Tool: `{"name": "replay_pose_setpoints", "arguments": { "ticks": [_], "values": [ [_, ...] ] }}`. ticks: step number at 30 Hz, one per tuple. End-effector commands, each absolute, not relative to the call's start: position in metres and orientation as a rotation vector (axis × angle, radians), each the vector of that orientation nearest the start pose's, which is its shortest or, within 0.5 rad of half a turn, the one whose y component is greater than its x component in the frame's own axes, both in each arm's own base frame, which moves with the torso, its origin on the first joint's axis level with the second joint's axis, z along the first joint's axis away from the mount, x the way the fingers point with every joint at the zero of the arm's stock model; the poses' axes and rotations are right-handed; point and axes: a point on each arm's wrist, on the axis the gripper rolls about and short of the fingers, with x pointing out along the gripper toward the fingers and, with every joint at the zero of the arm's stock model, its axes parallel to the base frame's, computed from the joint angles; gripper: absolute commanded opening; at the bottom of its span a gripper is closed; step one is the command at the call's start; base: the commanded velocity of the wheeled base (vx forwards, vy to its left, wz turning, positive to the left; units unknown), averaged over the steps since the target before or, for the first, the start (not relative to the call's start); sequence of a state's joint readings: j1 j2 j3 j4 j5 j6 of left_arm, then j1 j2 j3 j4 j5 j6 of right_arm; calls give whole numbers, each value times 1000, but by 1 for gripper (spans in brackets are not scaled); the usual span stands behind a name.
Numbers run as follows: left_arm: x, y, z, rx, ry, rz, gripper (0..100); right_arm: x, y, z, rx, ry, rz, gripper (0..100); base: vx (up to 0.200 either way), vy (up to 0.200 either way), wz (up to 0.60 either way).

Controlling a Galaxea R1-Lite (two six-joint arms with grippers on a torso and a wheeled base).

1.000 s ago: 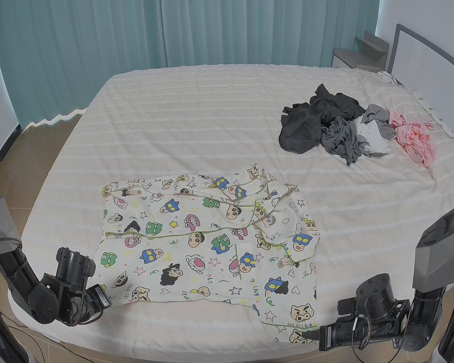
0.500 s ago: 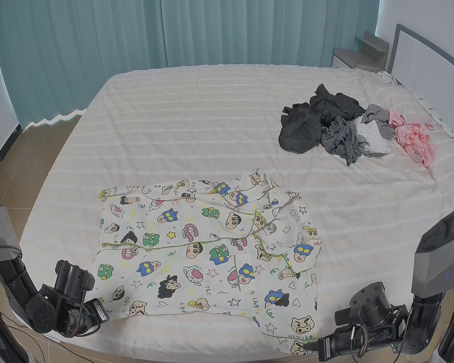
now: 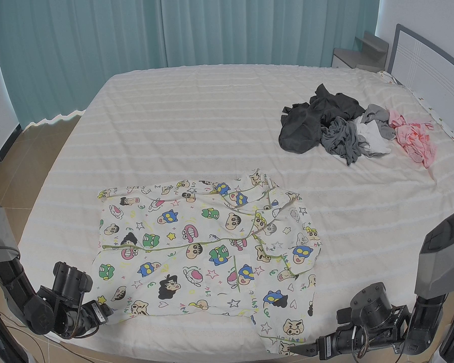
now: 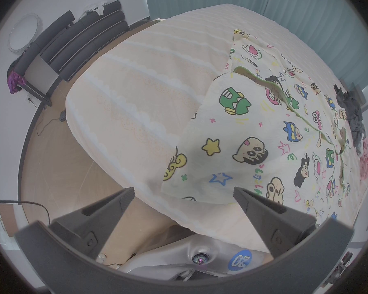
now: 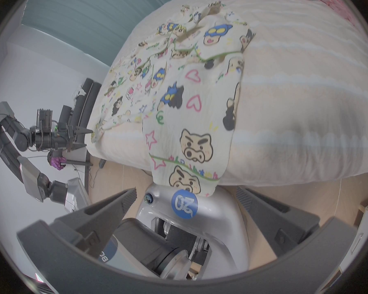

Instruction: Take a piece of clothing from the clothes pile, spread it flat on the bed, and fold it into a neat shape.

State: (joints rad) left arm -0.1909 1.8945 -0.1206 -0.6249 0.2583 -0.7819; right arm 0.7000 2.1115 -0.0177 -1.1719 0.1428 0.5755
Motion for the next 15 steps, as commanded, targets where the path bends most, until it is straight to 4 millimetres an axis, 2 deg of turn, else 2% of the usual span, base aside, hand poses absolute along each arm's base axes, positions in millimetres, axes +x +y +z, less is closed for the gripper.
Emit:
{"name": "replay_pose_setpoints", "arguments": {
  "ticks": [1, 4, 6, 7, 8, 10, 11, 15],
  "values": [
    [168, -26, 17, -520, 987, 440, 100, 150, 116, 14, 313, 961, 478, 100, 0, 0, 0],
    [169, -24, 34, -637, 905, 392, 100, 162, 103, 35, 378, 827, 448, 100, 0, 0, 0],
    [173, -18, 57, -728, 791, 337, 100, 189, 93, 49, 419, 709, 392, 100, 0, 0, 0],
    [173, -18, 60, -736, 779, 328, 100, 193, 92, 50, 422, 698, 384, 100, 0, 0, 0],
    [175, -14, 78, -791, 699, 270, 100, 216, 84, 56, 442, 647, 333, 100, 0, 0, 0],
    [176, -12, 91, -834, 643, 224, 100, 237, 80, 60, 461, 624, 301, 100, 0, 0, 0],
    [177, -11, 104, -897, 593, 180, 100, 263, 76, 65, 480, 597, 281, 100, 0, 0, 0],
    [180, -12, 124, -1081, 517, 132, 100, 322, 71, 67, 512, 582, 288, 100, 0, 0, 0]
  ]
}}
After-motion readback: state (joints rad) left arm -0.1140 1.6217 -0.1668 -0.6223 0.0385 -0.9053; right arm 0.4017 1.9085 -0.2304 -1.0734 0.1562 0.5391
